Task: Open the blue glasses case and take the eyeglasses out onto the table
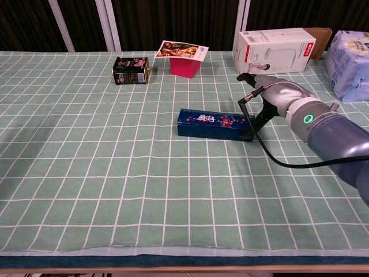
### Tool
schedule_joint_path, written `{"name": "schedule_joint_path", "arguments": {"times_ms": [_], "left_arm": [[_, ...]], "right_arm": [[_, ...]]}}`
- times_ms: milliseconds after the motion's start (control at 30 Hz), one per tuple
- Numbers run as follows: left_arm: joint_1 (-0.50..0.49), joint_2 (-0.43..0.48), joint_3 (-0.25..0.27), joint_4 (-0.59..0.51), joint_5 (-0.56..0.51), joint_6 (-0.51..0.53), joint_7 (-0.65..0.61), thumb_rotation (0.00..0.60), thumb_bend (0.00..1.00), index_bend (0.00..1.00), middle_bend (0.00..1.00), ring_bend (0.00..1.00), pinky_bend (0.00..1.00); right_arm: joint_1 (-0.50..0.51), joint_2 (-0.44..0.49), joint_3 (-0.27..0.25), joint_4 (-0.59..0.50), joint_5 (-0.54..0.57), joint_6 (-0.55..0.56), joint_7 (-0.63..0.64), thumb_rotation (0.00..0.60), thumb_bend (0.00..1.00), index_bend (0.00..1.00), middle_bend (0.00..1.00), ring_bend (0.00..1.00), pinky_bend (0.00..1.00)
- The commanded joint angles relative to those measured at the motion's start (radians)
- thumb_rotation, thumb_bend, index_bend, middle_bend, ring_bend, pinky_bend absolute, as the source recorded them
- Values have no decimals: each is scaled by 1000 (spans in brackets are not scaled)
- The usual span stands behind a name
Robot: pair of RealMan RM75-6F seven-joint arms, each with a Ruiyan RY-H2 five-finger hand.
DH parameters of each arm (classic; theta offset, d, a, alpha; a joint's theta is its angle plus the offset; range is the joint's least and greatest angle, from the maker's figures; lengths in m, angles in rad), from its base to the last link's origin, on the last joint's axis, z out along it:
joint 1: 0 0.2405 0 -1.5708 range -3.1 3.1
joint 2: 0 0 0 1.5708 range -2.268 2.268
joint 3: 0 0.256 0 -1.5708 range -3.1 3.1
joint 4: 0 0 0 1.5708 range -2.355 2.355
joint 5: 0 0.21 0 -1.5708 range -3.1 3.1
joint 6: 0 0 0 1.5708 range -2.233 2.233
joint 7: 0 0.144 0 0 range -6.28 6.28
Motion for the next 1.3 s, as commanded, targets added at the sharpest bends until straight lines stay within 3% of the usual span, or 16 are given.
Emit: {"name": "schedule_joint_path", "arguments": {"times_ms": [33,333,467,633,967,1167,1300], "left_arm": [[0,0,1,-1,2,1,0,600,0,0,0,0,0],[-1,1,1,-6,0,-2,-3,600,0,0,0,0,0],[0,2,2,-8,1,0,-6,600,0,0,0,0,0],[-1,6,2,-12,2,-3,-10,600,0,0,0,0,0],[-7,17,6,-23,-7,-28,-27,600,0,0,0,0,0],[-11,27,5,-33,-24,-48,-50,600,0,0,0,0,0],[-14,37,4,-43,-31,-61,-63,600,0,0,0,0,0]], "right_arm": [[3,-3,-1,16,5,-4,2,600,115,0,0,0,250],[-1,10,-5,-13,11,-14,19,600,162,4,0,0,250],[-9,21,-16,-69,-25,-9,57,600,244,115,0,0,250],[1,31,-19,-112,-41,-23,69,600,267,151,0,0,249],[103,74,17,-208,133,-57,-178,600,268,155,0,0,247],[163,58,48,-194,216,-60,-234,600,268,197,0,0,246],[188,51,40,-176,250,-55,-266,600,268,197,0,0,246]]}}
